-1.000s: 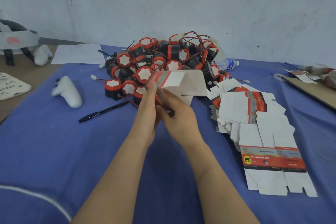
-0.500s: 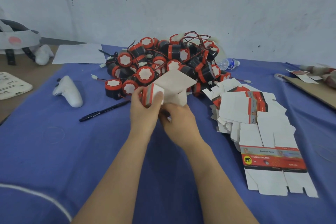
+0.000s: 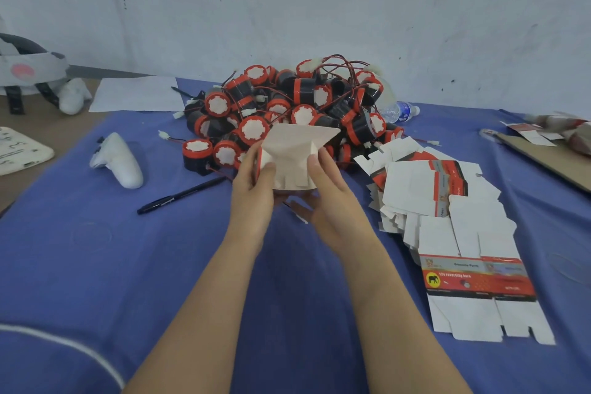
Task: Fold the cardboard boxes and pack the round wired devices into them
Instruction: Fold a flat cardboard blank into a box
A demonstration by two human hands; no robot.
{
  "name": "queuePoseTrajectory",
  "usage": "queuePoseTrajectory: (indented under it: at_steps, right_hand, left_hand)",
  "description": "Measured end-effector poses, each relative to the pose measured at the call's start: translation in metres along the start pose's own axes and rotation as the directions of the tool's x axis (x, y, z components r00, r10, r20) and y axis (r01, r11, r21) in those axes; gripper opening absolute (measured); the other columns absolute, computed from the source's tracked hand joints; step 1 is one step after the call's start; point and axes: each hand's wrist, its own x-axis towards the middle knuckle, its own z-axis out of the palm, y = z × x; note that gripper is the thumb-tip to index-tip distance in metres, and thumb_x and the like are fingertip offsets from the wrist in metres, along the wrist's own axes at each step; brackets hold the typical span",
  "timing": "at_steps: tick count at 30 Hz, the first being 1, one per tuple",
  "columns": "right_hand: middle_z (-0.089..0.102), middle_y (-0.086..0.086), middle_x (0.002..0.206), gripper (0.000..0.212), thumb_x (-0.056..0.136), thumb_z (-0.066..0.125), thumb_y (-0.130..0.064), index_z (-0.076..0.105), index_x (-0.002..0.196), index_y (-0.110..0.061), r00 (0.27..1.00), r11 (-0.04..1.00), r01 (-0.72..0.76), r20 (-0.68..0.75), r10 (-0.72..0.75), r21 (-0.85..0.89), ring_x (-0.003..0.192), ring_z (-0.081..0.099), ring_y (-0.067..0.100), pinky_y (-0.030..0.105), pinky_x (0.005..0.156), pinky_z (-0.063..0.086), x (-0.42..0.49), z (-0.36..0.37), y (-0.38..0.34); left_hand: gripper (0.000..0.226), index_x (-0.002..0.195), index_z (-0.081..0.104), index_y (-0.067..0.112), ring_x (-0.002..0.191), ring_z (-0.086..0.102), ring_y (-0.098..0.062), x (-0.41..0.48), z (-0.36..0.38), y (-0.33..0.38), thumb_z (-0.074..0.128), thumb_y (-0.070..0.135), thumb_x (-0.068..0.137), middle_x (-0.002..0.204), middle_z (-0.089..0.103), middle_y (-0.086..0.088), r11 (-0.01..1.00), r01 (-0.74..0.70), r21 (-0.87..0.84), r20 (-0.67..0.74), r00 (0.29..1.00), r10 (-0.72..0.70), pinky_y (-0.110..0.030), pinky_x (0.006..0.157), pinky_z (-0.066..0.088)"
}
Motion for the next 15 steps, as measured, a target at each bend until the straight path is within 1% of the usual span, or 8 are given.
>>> queuePoseTrajectory:
  at_steps: [2,3,5,6,7,9,12,15]
  right_hand:
    - [0.07,0.0,0.111,0.029,0.098,0.053,-0.025,0.054,0.125,-0.032,1.0,0.999,0.012,-0.004,-0.012,0.046,0.099,0.067,0.02,0.036,0.087,0.055,0.003,-0.003,0.005]
    - [0.07,0.004,0.108,0.029,0.097,0.055,-0.019,0.055,0.124,-0.028,0.997,0.998,0.043,-0.067,-0.046,-0.041,0.097,0.067,0.023,0.032,0.08,0.057,0.004,-0.004,0.007]
    - [0.067,0.005,0.101,0.027,0.094,0.052,-0.01,0.055,0.117,-0.024,0.964,0.921,0.066,-0.213,-0.158,-0.385,0.092,0.065,0.024,0.023,0.068,0.053,0.005,-0.005,0.01]
    - [0.065,0.002,0.099,0.029,0.093,0.05,-0.009,0.055,0.119,-0.021,0.942,0.848,0.032,-0.268,-0.202,-0.528,0.09,0.062,0.022,0.024,0.068,0.052,0.006,-0.006,0.013]
    - [0.063,0.001,0.1,0.031,0.093,0.047,-0.007,0.054,0.121,-0.016,0.926,0.829,-0.005,-0.315,-0.208,-0.56,0.09,0.061,0.02,0.028,0.071,0.053,0.007,-0.006,0.015]
    - [0.065,0.003,0.106,0.03,0.092,0.045,-0.005,0.055,0.12,-0.015,0.929,0.929,-0.012,-0.348,-0.127,-0.371,0.093,0.066,0.023,0.039,0.076,0.058,0.007,-0.006,0.014]
    - [0.07,0.007,0.099,0.017,0.096,0.049,-0.019,0.061,0.108,-0.017,0.966,0.997,-0.051,-0.255,0.034,-0.061,0.079,0.072,0.02,0.031,0.06,0.058,0.004,0.0,0.005]
    - [0.071,-0.001,0.083,0.027,0.098,0.049,-0.041,0.063,0.093,-0.019,0.983,0.958,-0.154,-0.135,0.124,-0.243,0.074,0.072,0.013,0.028,0.061,0.058,-0.001,0.005,0.005]
  left_hand:
    - [0.039,0.127,0.054,0.037,0.097,0.065,-0.007,-0.001,-0.001,0.003,0.047,0.013,0.097,0.124,0.061,0.008,1.0,0.007,-0.026,0.002,1.0,-0.007,-0.023,0.064,0.057]
    - [0.039,0.128,0.055,0.035,0.096,0.065,-0.005,-0.002,-0.001,0.003,0.048,0.013,0.096,0.123,0.062,0.009,1.0,0.0,-0.008,0.008,1.0,0.0,-0.025,0.067,0.058]
    - [0.04,0.126,0.056,0.036,0.105,0.062,-0.005,-0.004,0.002,0.003,0.052,0.011,0.094,0.124,0.061,0.011,0.996,-0.039,0.079,0.041,0.999,0.036,-0.036,0.086,0.057]
    - [0.041,0.128,0.055,0.036,0.113,0.059,-0.007,-0.005,0.003,0.003,0.055,0.013,0.094,0.126,0.06,0.012,0.989,-0.065,0.134,0.067,0.996,0.056,-0.04,0.096,0.052]
    - [0.043,0.132,0.051,0.036,0.118,0.056,-0.008,-0.007,0.004,0.003,0.059,0.018,0.093,0.127,0.058,0.012,0.984,-0.086,0.157,0.095,0.993,0.071,-0.041,0.101,0.049]
    - [0.058,0.14,0.043,0.035,0.119,0.056,-0.007,-0.009,0.005,0.005,0.066,0.036,0.088,0.126,0.059,0.011,0.993,-0.082,0.091,0.149,0.986,0.068,-0.038,0.101,0.049]
    - [0.085,0.143,0.04,0.033,0.122,0.054,-0.008,-0.009,0.006,0.007,0.066,0.065,0.069,0.134,0.055,0.009,0.998,-0.04,0.055,0.183,0.983,0.029,-0.029,0.097,0.051]
    - [0.087,0.128,0.055,0.027,0.111,0.062,-0.011,-0.011,0.007,0.01,0.058,0.073,0.054,0.12,0.065,0.007,0.999,-0.001,0.04,0.063,0.998,-0.002,-0.026,0.087,0.053]
